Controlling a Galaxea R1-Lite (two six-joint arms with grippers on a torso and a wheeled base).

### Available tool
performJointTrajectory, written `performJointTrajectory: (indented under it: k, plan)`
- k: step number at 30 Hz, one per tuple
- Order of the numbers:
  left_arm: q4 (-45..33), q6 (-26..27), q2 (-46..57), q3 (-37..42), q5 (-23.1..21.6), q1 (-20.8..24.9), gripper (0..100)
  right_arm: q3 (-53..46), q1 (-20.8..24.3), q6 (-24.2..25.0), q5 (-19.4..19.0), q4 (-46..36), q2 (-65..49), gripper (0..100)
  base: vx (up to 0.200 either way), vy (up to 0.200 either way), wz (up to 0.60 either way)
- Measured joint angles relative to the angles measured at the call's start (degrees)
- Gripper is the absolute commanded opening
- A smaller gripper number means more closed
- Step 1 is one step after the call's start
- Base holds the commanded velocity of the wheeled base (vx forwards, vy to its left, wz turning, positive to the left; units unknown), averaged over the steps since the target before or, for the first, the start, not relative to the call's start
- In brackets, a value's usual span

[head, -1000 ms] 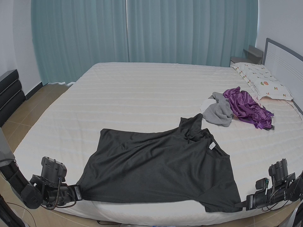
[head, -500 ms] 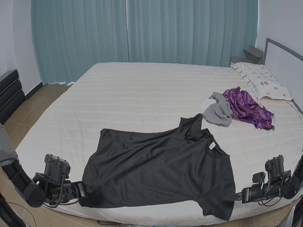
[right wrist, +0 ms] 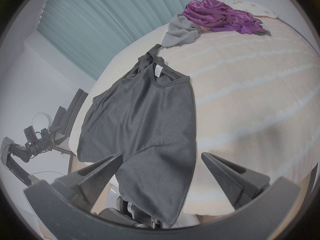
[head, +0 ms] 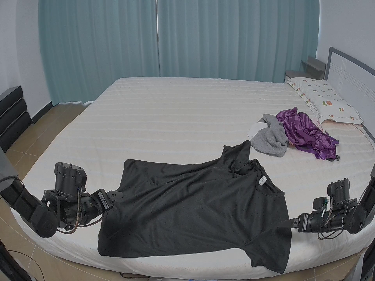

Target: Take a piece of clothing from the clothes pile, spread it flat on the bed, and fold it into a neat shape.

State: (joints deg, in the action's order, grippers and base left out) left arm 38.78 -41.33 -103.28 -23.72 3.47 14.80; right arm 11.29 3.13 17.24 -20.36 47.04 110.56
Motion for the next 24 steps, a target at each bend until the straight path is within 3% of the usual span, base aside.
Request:
performJointTrajectory:
  k: [7, 24]
  plan:
    - [0.28, -2.35, -2.07, -0.67, -3.27, -0.04, 100, 0.61, -1.27, 0.16, 0.22, 4.39, 5.01, 100, 0.000, 0.000, 0.00]
    - [0.24, -2.95, -3.11, -0.61, -3.47, 0.33, 100, 0.84, -1.45, 3.39, 0.24, 6.35, 10.97, 100, 0.000, 0.000, 0.00]
